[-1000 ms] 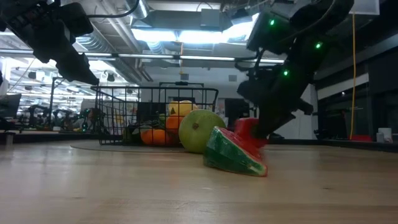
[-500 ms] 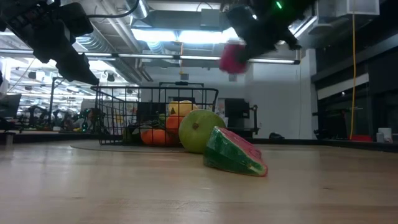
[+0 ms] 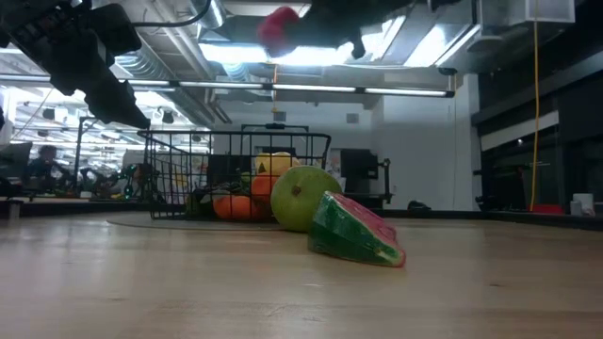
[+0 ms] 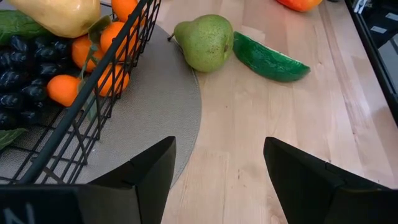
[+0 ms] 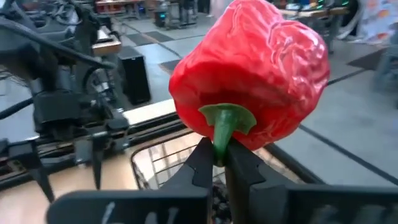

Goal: Build produce basket
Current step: Put the red bell pepper into the wire basket, then put the green pear into the wire basket

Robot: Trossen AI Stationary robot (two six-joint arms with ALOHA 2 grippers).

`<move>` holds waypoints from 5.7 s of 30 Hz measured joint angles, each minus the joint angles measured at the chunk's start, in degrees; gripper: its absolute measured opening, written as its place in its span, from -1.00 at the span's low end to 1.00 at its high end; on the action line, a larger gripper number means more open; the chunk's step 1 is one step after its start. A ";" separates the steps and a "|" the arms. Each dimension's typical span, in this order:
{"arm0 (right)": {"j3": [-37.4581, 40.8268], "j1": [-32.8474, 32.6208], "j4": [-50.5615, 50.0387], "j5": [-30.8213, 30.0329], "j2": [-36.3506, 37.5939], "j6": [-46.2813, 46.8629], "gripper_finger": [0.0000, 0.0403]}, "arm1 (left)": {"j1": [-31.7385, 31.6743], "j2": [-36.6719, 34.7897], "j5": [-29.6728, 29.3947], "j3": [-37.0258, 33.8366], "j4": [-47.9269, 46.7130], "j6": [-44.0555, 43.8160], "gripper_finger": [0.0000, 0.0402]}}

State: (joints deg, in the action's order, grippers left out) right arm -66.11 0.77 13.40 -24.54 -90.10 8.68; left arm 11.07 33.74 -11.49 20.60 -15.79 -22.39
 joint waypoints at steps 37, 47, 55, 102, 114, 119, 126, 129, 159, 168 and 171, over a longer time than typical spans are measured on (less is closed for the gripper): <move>-25.37 -9.05 -73.55 24.23 -11.74 8.56 -0.10 | -0.01 0.00 0.00 0.00 1.45 -3.03 0.20; -25.33 -17.45 -104.05 11.03 -5.36 24.11 -0.10 | -0.02 1.58 -4.08 0.00 4.84 -10.49 0.20; -17.05 -26.37 -99.29 -1.59 6.42 30.48 -0.10 | -0.01 7.21 -4.09 0.02 14.11 -10.49 0.20; 31.71 -18.13 -24.41 -13.34 18.53 33.14 -0.10 | 3.90 58.69 -24.85 30.34 9.43 -22.61 -0.21; 31.74 -18.13 -23.39 -13.38 18.51 33.11 -0.10 | 3.74 63.47 -29.06 30.27 9.31 -28.36 -0.98; 31.74 -18.13 -23.41 -13.40 18.51 33.09 -0.10 | 3.74 63.47 -30.25 30.27 9.63 -28.52 -0.99; 31.74 -18.13 -23.39 -13.48 18.51 33.14 -0.10 | 3.72 65.38 -28.63 30.23 13.40 -28.22 -1.00; 31.74 -18.13 -23.25 -13.48 18.51 33.16 -0.10 | 3.72 67.44 -27.95 30.43 16.79 -28.22 -1.00; 31.74 -18.13 -22.04 -13.35 18.47 32.99 -0.10 | 4.28 76.00 -26.73 44.39 6.22 -21.92 -1.00; 31.74 -18.13 -21.85 -13.35 18.47 33.03 -0.10 | 1.18 75.89 -23.48 44.44 12.25 -20.68 -1.00; 31.74 -18.13 -21.83 -13.35 18.47 33.03 -0.10 | 0.92 75.89 -21.22 44.44 17.03 -17.74 -1.00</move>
State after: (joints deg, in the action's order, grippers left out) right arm -34.37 -17.37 -8.43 -37.89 -71.64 41.71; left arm 11.99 109.62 -32.71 65.04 1.24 -40.14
